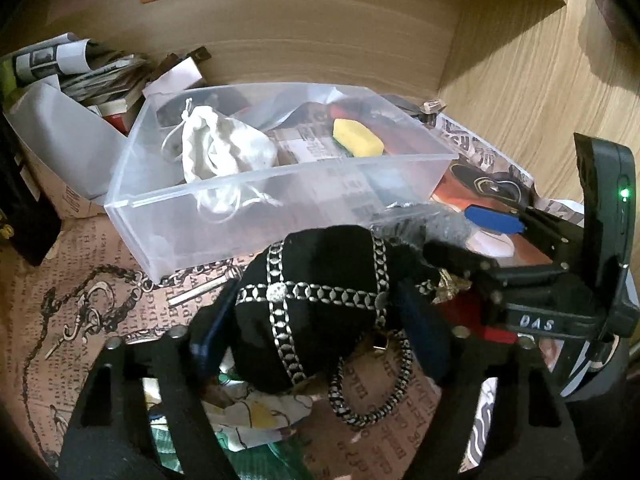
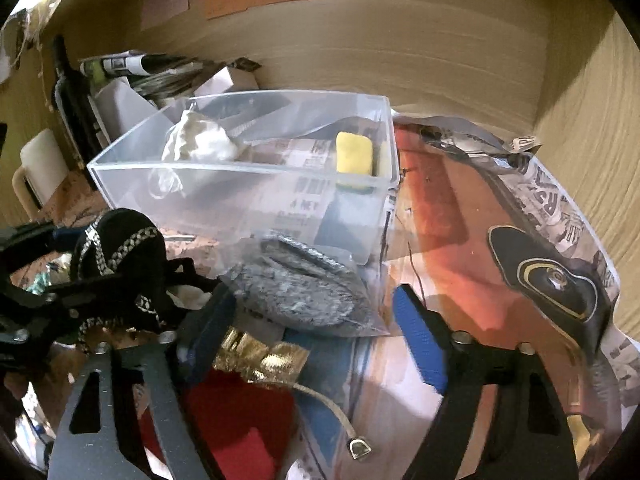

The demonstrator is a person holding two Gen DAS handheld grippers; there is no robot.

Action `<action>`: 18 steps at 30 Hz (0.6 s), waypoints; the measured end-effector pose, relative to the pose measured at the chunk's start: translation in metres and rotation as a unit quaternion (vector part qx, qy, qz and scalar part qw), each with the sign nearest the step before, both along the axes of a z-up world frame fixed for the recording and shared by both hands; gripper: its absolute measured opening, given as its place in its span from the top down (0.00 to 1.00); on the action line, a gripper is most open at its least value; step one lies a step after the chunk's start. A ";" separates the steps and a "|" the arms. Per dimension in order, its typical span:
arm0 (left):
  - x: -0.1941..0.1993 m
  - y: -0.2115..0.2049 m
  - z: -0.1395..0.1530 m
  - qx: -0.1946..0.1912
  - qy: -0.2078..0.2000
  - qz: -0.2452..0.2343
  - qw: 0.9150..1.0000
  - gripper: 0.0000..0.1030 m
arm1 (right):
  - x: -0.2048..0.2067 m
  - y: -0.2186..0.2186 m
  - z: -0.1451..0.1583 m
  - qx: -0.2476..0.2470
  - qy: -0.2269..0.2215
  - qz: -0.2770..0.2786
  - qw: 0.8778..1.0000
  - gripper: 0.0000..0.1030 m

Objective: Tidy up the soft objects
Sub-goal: 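Grasp the black chain pouch with the left tool while the right grasps steel wool, then carry the black pouch into the box with left tool while right drops the scrubber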

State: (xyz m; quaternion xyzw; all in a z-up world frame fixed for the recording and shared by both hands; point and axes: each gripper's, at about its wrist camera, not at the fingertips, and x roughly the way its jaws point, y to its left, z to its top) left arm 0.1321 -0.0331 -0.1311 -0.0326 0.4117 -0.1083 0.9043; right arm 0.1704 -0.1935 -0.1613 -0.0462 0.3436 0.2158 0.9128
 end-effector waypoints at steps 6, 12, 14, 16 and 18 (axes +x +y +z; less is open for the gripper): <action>-0.005 0.005 0.006 -0.011 -0.012 0.005 1.000 0.48 | 0.002 0.001 0.000 0.006 0.001 0.003 1.000 0.59; -0.011 0.009 0.018 -0.015 -0.029 0.006 0.999 0.60 | 0.000 -0.003 0.003 0.014 -0.007 0.000 1.000 0.70; -0.013 0.012 0.023 -0.020 -0.035 0.008 0.999 0.63 | -0.003 -0.005 0.006 0.018 -0.013 -0.002 1.000 0.71; -0.015 0.015 0.029 -0.024 -0.044 0.008 0.999 0.66 | -0.006 -0.006 0.009 0.021 -0.019 -0.005 1.000 0.72; -0.018 0.017 0.037 -0.028 -0.054 0.010 0.998 0.66 | -0.012 -0.008 0.014 0.026 -0.026 -0.005 0.999 0.73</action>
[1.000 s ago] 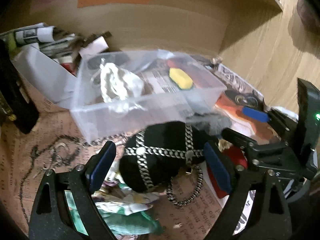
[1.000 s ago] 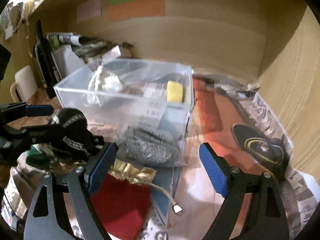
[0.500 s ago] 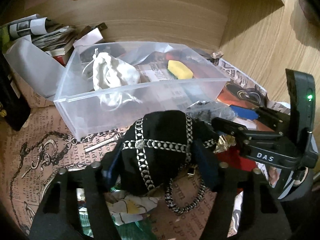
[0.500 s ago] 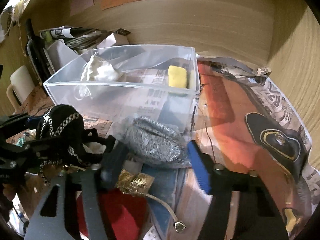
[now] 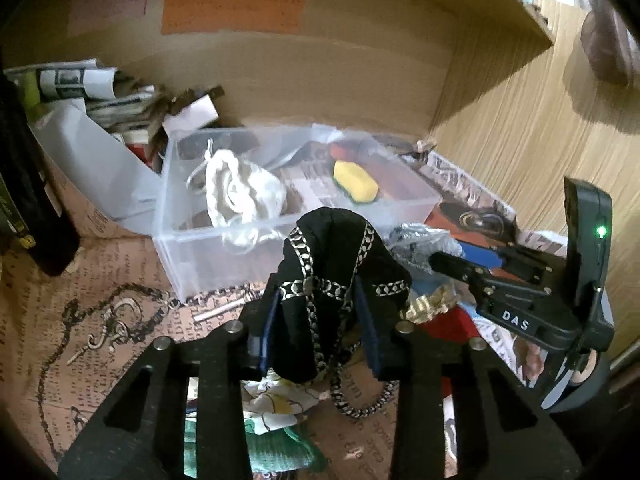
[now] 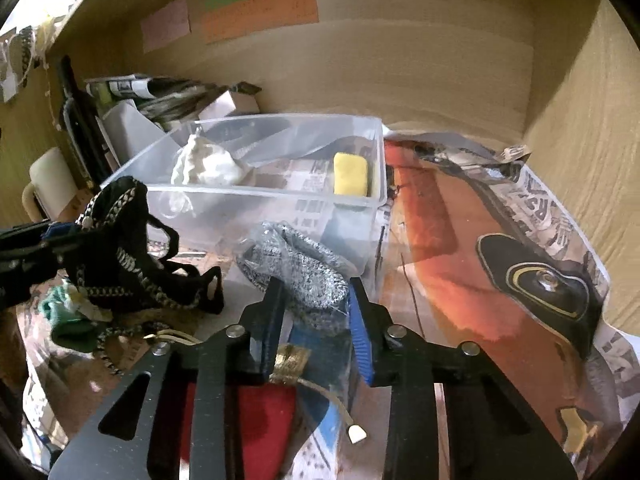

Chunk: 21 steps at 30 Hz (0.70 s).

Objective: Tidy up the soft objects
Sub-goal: 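Carry the black pouch into the box with left tool while right drops the scrubber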

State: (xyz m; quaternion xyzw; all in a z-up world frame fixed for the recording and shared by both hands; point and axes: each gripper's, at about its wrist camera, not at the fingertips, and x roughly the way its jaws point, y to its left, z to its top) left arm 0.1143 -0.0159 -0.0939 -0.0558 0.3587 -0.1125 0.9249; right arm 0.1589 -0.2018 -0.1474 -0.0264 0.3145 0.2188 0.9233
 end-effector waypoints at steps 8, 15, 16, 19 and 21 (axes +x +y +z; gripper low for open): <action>-0.007 0.009 0.031 -0.014 -0.044 0.009 0.999 0.67 | -0.023 -0.009 0.030 0.018 -0.048 -0.004 0.999 0.73; -0.008 0.023 0.063 -0.017 -0.097 0.040 0.994 0.69 | -0.031 -0.011 0.058 0.037 -0.093 -0.003 0.995 0.73; -0.008 0.024 0.065 -0.016 -0.102 0.043 0.994 0.75 | -0.030 -0.010 0.061 0.040 -0.098 -0.003 0.994 0.73; -0.003 0.033 0.075 -0.024 -0.111 0.051 0.992 0.76 | -0.025 -0.008 0.068 0.049 -0.110 -0.004 0.993 0.73; 0.002 0.038 0.078 -0.024 -0.118 0.059 0.991 0.76 | -0.022 -0.007 0.071 0.054 -0.116 -0.002 0.992 0.72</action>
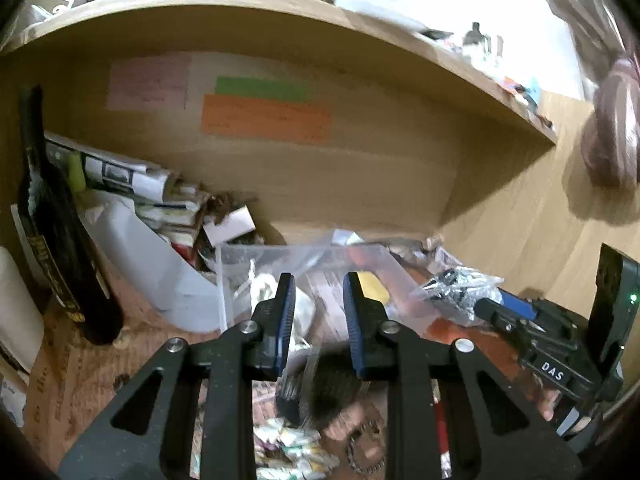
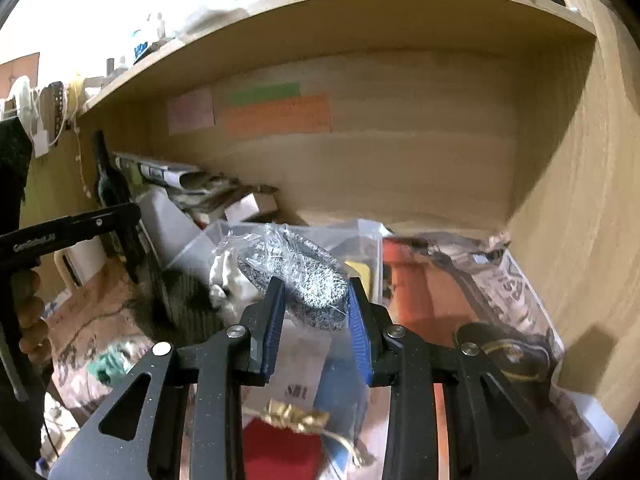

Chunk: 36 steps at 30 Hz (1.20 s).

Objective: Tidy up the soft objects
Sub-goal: 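Carry the black pouch into the box with left tool while right drops the scrubber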

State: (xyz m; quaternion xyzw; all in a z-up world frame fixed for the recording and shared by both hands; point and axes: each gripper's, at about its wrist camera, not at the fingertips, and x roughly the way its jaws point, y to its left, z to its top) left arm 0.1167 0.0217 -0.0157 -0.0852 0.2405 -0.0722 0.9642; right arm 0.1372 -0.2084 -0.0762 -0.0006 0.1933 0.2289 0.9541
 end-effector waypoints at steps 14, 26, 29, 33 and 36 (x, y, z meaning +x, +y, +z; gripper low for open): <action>0.019 -0.024 -0.066 0.026 0.117 -0.064 0.991 0.19 | 0.022 0.006 -0.017 0.003 0.034 0.004 0.999 0.72; 0.050 -0.040 -0.129 0.030 0.207 -0.093 0.973 0.60 | 0.020 -0.005 -0.021 0.005 0.045 -0.002 0.999 0.72; 0.044 -0.044 -0.125 0.045 0.196 -0.089 0.975 0.77 | 0.020 -0.007 -0.021 0.008 0.045 -0.002 0.999 0.72; 0.031 -0.046 -0.111 0.053 0.174 -0.088 0.979 0.87 | 0.018 -0.007 -0.021 0.011 0.044 -0.001 0.999 0.72; 0.017 -0.045 -0.091 0.058 0.141 -0.084 0.985 0.89 | 0.018 -0.007 -0.018 0.013 0.039 -0.001 0.999 0.72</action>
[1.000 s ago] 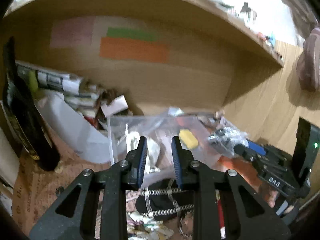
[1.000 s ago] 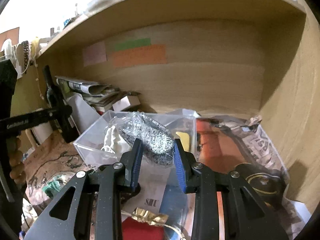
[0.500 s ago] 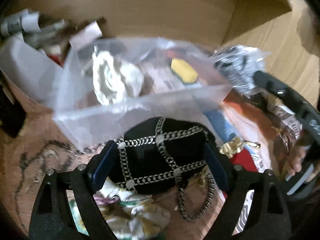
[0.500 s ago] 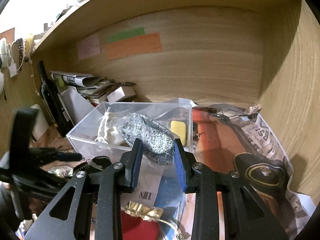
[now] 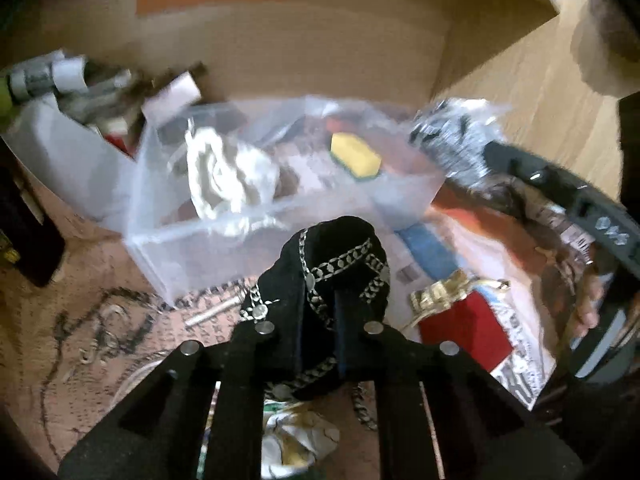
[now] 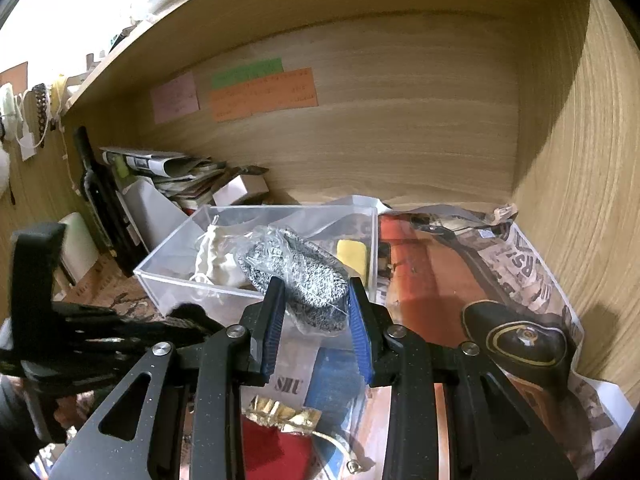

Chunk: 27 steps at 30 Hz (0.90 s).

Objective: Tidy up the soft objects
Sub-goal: 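Carry the black pouch into the box with left tool while right drops the scrubber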

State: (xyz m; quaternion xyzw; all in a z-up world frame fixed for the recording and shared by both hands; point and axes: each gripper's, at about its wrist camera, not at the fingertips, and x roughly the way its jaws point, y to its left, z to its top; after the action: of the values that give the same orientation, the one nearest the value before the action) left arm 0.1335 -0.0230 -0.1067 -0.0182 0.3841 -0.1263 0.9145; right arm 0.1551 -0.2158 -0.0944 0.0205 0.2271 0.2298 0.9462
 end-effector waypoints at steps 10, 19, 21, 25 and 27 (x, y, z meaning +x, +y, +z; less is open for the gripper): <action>-0.019 0.014 0.068 -0.024 -0.100 0.022 0.994 0.90 | 0.001 0.005 0.013 0.010 -0.020 0.001 1.000 0.72; 0.007 0.035 0.090 -0.024 -0.141 0.069 0.987 0.90 | 0.023 0.027 0.017 0.002 -0.023 0.017 1.000 0.71; 0.020 0.039 0.084 -0.016 -0.136 0.079 0.987 0.90 | 0.031 0.035 0.013 -0.010 -0.017 0.022 1.000 0.71; 0.050 0.046 0.062 -0.011 -0.098 0.086 0.991 0.90 | 0.051 0.050 0.001 -0.038 0.006 0.029 0.999 0.71; 0.064 0.046 0.047 -0.006 -0.075 0.083 0.994 0.90 | 0.059 0.055 -0.007 -0.052 0.021 0.032 0.998 0.71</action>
State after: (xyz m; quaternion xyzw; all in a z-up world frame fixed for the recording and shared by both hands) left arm 0.1980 0.0233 -0.0599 -0.0455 0.3108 -0.0535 0.9479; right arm 0.2138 -0.1608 -0.1014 -0.0313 0.2593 0.2469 0.9332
